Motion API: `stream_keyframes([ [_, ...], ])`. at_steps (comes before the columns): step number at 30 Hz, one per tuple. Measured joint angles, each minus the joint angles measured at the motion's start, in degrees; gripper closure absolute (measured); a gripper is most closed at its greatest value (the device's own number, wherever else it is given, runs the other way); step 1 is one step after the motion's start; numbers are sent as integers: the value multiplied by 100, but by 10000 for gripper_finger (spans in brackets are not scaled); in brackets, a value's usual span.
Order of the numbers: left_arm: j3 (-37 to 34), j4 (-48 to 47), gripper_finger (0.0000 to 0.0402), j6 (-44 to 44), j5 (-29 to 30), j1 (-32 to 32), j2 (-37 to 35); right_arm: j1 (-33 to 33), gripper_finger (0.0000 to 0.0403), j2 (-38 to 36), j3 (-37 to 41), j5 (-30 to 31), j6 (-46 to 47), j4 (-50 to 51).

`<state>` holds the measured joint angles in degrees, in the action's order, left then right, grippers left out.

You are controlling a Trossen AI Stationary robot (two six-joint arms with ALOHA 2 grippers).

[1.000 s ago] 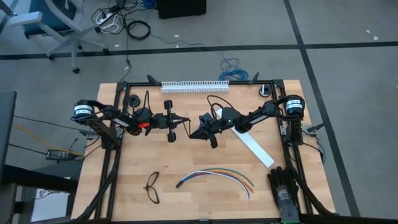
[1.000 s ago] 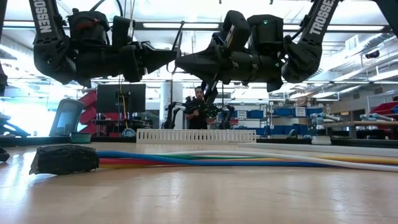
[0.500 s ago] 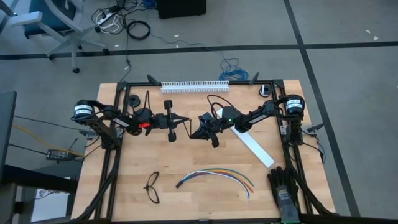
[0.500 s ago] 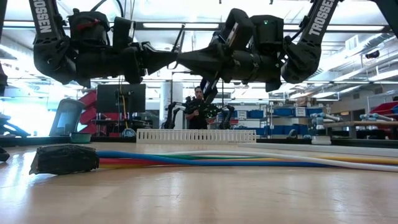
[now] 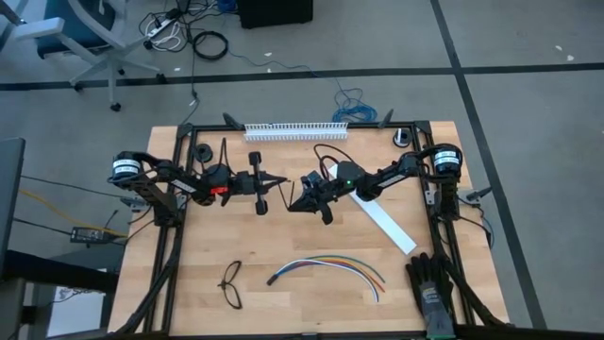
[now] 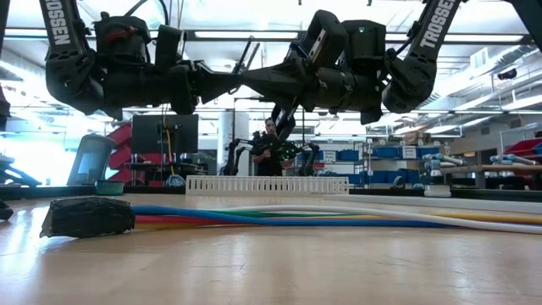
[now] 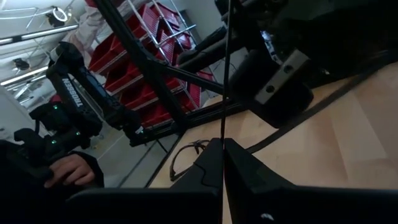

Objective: Ziptie cables
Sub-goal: Wrap the zip tie around the cable wires

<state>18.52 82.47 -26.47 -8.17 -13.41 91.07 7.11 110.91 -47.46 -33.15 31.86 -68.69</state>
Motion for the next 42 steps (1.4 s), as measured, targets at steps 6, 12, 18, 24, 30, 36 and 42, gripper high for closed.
stream_keyframes([
  [6, 60, -182, 401, 199, -1, 0, 0, -15, 403, 0, -184, -164, 4, 232],
  [12, 66, -219, 401, 267, -39, 0, 0, -15, 403, 2, -224, -209, 2, 769],
  [18, 66, -320, 401, 263, -34, -3, 0, -17, 403, 2, -224, -332, 4, 573],
  [24, 63, -493, 401, 261, 15, -12, 0, -35, 403, 5, -217, -662, 11, 683],
  [30, 63, -328, 401, 288, -94, -11, 0, 88, 403, 5, -215, -826, -29, 900],
  [36, -59, 645, 401, 1437, -338, -36, -2, 298, 403, -13, -5, -381, -578, 1330],
  [42, -371, 752, 401, 2624, -344, -66, -155, 306, 403, -360, 598, 658, -1337, 1357],
])
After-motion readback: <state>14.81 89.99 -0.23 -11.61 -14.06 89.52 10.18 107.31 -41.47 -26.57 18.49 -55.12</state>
